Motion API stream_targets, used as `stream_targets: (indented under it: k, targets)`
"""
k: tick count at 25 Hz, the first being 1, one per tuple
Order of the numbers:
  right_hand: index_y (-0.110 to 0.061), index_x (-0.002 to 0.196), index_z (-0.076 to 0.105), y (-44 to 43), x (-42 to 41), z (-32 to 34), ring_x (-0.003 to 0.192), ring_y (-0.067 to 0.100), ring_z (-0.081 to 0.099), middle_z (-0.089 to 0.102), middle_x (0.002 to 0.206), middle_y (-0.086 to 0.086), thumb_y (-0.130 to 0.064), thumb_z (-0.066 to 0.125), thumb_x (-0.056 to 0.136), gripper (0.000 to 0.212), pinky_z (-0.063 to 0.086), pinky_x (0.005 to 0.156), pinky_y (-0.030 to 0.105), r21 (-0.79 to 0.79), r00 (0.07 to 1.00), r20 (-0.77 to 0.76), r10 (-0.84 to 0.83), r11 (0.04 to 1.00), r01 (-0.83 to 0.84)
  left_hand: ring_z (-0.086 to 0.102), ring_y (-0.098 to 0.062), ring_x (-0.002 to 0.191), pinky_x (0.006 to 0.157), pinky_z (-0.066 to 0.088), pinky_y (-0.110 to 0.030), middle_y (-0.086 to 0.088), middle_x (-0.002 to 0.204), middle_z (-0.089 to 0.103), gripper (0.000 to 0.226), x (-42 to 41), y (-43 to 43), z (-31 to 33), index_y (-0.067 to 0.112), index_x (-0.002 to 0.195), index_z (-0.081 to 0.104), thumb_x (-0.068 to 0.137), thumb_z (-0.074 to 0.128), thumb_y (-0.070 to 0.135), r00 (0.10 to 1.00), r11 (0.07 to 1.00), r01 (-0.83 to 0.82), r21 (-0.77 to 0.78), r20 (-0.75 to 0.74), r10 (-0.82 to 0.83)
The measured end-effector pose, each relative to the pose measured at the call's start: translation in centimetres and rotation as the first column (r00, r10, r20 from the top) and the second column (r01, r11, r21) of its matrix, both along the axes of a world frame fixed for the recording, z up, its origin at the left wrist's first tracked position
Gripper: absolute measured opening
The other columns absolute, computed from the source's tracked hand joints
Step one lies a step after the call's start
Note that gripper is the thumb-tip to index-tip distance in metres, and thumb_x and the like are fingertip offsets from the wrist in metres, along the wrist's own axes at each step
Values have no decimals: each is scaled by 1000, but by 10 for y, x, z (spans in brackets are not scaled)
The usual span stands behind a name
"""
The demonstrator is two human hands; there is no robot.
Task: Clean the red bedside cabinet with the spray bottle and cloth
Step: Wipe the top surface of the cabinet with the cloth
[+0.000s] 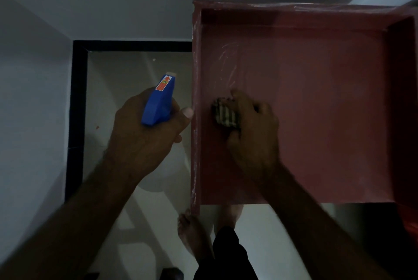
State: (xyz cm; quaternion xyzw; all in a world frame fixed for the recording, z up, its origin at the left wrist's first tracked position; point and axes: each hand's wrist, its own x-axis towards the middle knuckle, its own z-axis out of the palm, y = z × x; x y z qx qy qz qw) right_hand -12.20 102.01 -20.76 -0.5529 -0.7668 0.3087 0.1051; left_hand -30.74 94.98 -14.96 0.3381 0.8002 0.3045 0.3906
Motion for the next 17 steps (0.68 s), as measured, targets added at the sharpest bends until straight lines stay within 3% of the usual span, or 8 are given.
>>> stream_targets:
  k: [4, 10, 13, 17]
  targets:
    - [-22, 155, 42, 37, -19, -8, 124, 33, 49, 60, 129, 16, 2, 62, 74, 87, 43, 104, 45, 2, 999, 21, -28, 1000, 27, 70, -4, 69, 58, 47, -3, -5, 82, 70, 29, 1, 4, -3, 10, 96, 63, 89, 68, 38, 1000, 1000, 3, 6, -5, -3]
    - [-19, 146, 53, -7, 12, -3, 114, 39, 58, 61, 122, 17, 9, 64, 63, 88, 52, 95, 58, 26, 1000, -13, -3, 1000, 4, 70, -8, 71, 58, 48, -3, -8, 82, 70, 31, -2, 13, -2, 8, 96, 63, 88, 70, 37, 1000, 1000, -5, 21, 13, 5]
    - [-15, 144, 56, 9, 9, -5, 105, 41, 61, 65, 112, 20, 5, 67, 62, 86, 54, 90, 56, 86, 1000, -23, 1, 996, 1, 70, -6, 69, 58, 48, -4, -7, 81, 70, 30, 0, 16, -3, 8, 95, 63, 88, 70, 37, 1000, 1000, 2, 14, 2, -2]
    - [-22, 148, 51, 59, 4, -11, 108, 39, 58, 65, 114, 20, -15, 59, 68, 81, 52, 92, 45, 103, 973, -28, -228, 968, 230, 69, -5, 65, 54, 48, -6, -7, 81, 70, 28, 1, 20, -4, 8, 96, 63, 91, 70, 34, 1000, 1000, 8, 14, -24, -8]
